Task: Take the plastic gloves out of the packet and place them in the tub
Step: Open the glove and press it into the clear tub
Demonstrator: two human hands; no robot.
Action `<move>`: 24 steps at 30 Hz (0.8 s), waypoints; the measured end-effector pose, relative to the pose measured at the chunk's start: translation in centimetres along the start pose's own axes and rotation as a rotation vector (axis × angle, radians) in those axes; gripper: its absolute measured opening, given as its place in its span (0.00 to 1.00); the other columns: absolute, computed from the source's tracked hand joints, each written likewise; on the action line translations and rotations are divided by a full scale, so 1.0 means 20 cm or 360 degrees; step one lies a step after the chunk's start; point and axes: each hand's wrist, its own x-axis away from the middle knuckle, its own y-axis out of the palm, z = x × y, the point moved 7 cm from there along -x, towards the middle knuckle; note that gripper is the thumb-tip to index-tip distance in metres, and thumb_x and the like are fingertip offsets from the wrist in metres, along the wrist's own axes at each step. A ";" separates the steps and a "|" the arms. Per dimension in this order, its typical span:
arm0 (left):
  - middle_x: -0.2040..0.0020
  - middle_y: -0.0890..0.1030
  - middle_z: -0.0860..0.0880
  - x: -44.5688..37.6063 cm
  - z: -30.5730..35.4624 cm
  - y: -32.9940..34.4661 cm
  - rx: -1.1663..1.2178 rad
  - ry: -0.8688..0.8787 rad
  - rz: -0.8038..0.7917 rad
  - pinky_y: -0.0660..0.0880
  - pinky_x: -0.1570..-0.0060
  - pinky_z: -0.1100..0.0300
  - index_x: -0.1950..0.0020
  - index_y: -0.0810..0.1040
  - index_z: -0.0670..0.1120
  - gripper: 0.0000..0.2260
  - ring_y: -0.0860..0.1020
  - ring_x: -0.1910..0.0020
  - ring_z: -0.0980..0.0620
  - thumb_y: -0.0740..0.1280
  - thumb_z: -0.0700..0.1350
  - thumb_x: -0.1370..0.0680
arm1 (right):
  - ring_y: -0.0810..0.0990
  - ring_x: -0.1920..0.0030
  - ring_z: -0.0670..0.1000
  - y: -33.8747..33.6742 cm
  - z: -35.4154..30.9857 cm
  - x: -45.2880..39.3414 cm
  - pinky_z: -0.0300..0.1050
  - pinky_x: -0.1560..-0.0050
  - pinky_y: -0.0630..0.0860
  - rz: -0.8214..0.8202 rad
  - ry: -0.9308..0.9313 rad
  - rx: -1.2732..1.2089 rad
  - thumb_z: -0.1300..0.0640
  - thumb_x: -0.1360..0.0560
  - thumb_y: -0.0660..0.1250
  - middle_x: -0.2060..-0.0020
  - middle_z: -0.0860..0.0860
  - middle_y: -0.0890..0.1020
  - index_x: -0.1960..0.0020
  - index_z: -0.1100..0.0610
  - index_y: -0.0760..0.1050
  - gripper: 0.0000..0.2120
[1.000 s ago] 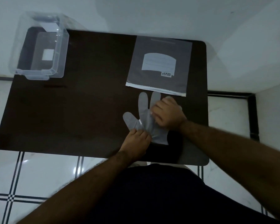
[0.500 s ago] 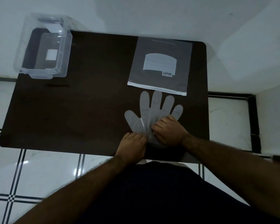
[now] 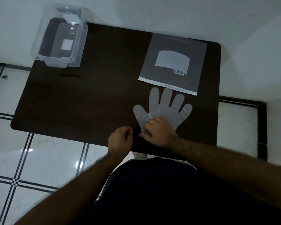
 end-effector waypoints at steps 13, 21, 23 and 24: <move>0.54 0.87 0.54 -0.08 0.00 0.02 0.0400 -0.0423 -0.0066 0.83 0.47 0.51 0.48 0.86 0.51 0.06 0.85 0.53 0.52 0.69 0.44 0.18 | 0.77 0.59 0.47 -0.01 0.05 -0.03 0.47 0.52 0.77 0.0047 0.0315 -0.0306 0.52 0.19 0.67 0.60 0.46 0.80 0.55 0.51 0.81 0.07; 0.61 0.88 0.52 -0.08 -0.03 0.11 0.0587 -0.0685 -0.0199 0.86 0.49 0.44 0.57 0.86 0.53 0.08 0.87 0.58 0.50 0.71 0.43 0.20 | 0.75 0.58 0.46 0.00 0.03 0.00 0.43 0.57 0.72 -0.0101 0.0189 -0.0317 0.38 0.23 0.70 0.58 0.44 0.77 0.51 0.48 0.78 0.14; 0.61 0.88 0.52 -0.07 -0.03 0.10 0.0610 -0.0712 -0.0181 0.86 0.49 0.45 0.56 0.86 0.53 0.09 0.87 0.59 0.51 0.71 0.42 0.19 | 0.75 0.58 0.48 0.01 0.00 -0.01 0.46 0.57 0.72 -0.0136 0.0137 -0.0217 0.40 0.22 0.70 0.59 0.46 0.77 0.54 0.50 0.76 0.13; 0.61 0.88 0.51 -0.07 -0.03 0.10 0.0630 -0.0729 -0.0173 0.86 0.48 0.46 0.56 0.86 0.52 0.09 0.87 0.59 0.52 0.71 0.42 0.19 | 0.76 0.58 0.50 0.01 0.00 -0.01 0.48 0.56 0.74 -0.0132 0.0128 -0.0188 0.43 0.21 0.68 0.59 0.48 0.78 0.54 0.51 0.77 0.12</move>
